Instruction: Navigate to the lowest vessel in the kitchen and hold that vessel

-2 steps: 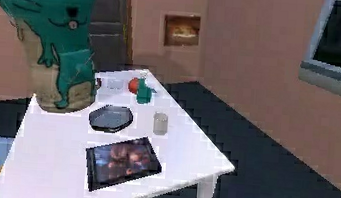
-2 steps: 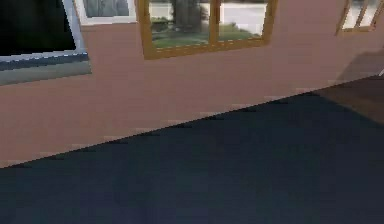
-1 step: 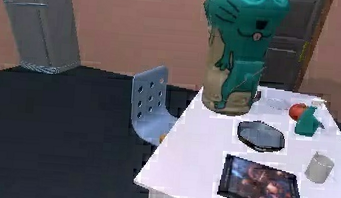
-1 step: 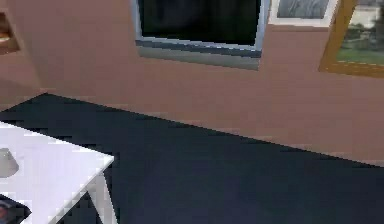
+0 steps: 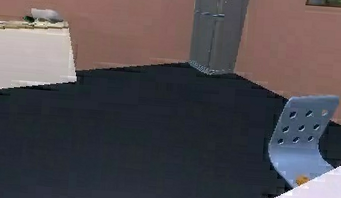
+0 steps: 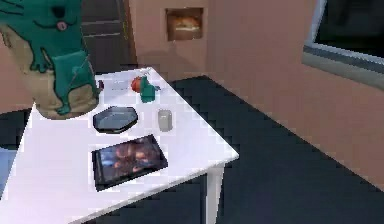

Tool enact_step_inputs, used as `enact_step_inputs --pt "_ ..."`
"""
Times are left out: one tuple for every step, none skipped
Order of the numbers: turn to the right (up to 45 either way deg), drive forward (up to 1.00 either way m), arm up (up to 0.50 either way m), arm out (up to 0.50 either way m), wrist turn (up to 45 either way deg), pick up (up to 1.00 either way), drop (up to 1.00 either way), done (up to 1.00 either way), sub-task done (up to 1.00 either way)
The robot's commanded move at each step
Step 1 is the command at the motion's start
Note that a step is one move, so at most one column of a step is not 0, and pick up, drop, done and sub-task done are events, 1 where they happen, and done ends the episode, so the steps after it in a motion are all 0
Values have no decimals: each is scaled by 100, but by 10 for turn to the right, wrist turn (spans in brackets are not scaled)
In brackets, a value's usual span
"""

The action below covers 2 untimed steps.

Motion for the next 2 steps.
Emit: enact_step_inputs --pt "450 0 0 0 0 0 0 0 0" --pt "450 0 0 0 0 0 0 0 0"
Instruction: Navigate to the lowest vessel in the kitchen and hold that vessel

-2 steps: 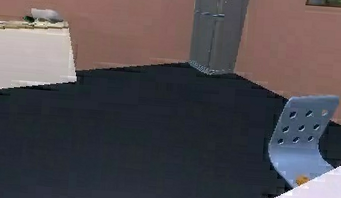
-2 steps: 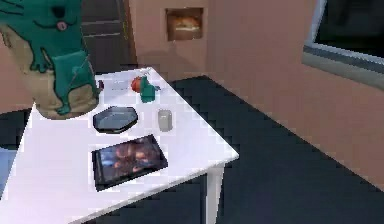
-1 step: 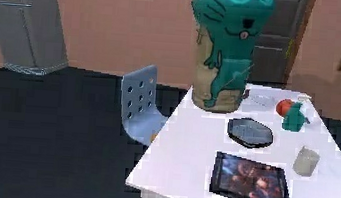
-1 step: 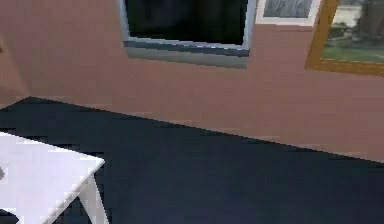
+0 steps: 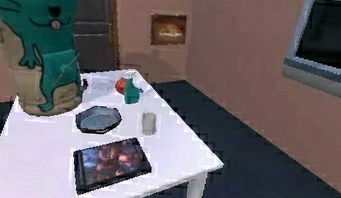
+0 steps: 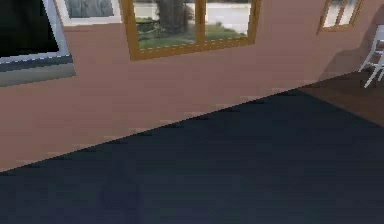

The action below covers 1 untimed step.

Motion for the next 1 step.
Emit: enact_step_inputs --pt "30 0 0 0 0 0 0 0 0"
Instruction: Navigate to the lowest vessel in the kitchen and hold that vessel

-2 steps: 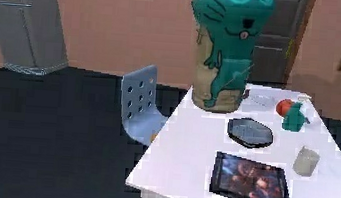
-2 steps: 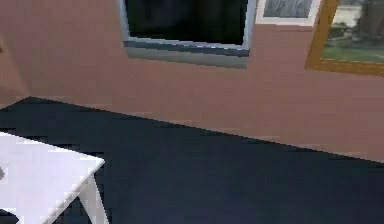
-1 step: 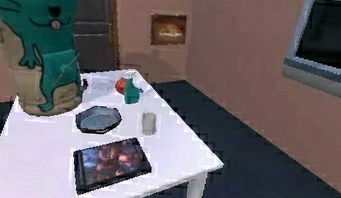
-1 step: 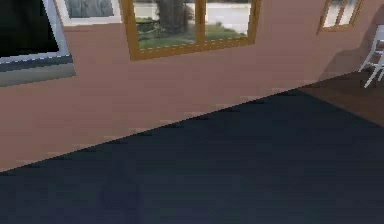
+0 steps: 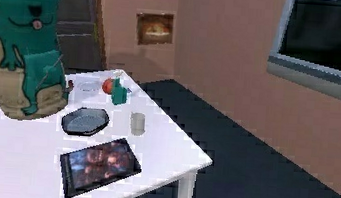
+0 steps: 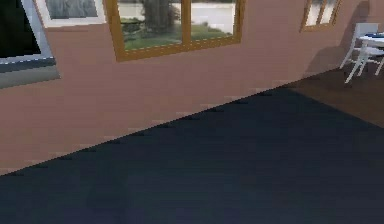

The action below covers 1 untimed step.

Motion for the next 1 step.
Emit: enact_step_inputs --pt "0 35 0 0 0 0 0 0 0"
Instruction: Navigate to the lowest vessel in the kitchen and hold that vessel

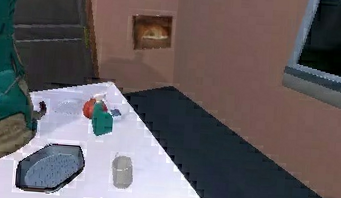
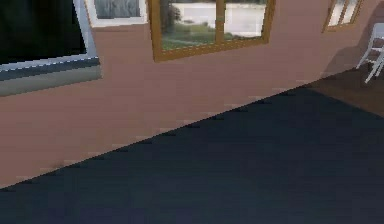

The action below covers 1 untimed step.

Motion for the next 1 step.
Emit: enact_step_inputs --pt "-450 0 0 0 0 0 0 0 0"
